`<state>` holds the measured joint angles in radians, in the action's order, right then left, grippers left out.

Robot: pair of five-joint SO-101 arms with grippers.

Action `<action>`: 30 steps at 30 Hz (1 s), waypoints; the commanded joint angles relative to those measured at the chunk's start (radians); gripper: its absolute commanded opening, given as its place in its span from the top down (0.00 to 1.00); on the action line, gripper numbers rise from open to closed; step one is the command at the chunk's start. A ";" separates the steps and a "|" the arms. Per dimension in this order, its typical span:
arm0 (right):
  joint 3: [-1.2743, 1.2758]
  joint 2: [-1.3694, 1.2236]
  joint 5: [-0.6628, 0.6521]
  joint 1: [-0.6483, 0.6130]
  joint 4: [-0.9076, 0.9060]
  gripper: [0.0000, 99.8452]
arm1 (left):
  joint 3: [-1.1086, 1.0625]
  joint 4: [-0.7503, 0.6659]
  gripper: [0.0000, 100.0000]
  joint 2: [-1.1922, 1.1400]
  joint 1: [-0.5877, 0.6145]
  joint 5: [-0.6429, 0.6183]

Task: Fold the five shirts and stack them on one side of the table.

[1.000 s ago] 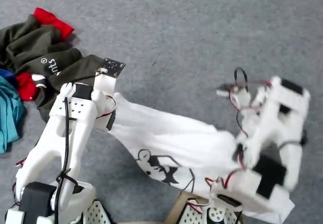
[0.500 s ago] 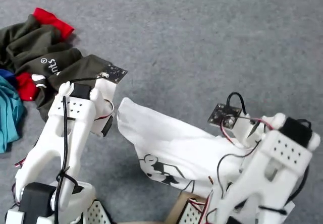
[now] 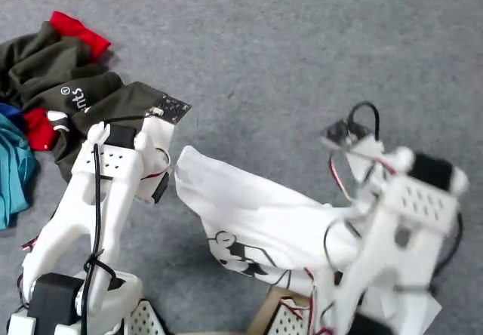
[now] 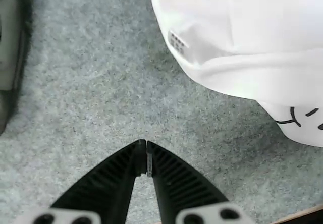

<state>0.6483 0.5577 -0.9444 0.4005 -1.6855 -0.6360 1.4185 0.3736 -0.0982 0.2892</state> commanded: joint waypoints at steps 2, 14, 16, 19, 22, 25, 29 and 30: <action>-0.019 -0.262 0.361 -0.192 0.176 0.72 | 0.008 -0.006 0.97 0.003 0.004 0.005; -0.054 -0.636 0.390 -0.315 0.224 0.99 | 0.010 0.020 0.97 0.003 0.005 -0.049; -0.085 -0.568 0.393 -0.295 0.218 0.99 | 0.010 0.020 0.97 0.003 0.005 -0.049; -0.170 -0.389 0.399 -0.278 0.222 0.99 | 0.012 0.020 0.97 0.003 0.005 -0.049; -0.286 -0.202 0.453 -0.273 0.284 0.99 | 0.016 0.015 0.97 0.006 0.005 -0.049; -0.331 -0.061 0.489 -0.272 0.439 0.99 | 0.016 0.014 0.97 0.005 0.005 -0.051; -0.243 -0.012 0.488 -0.273 0.698 0.99 | 0.016 0.015 0.97 0.005 0.005 -0.051; -0.196 -0.022 0.485 -0.273 0.770 0.99 | 0.016 0.015 0.97 0.005 0.005 -0.051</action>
<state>0.3966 0.5040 -0.4641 0.1120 -1.1116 -0.6360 1.4308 0.3736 -0.0982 0.2493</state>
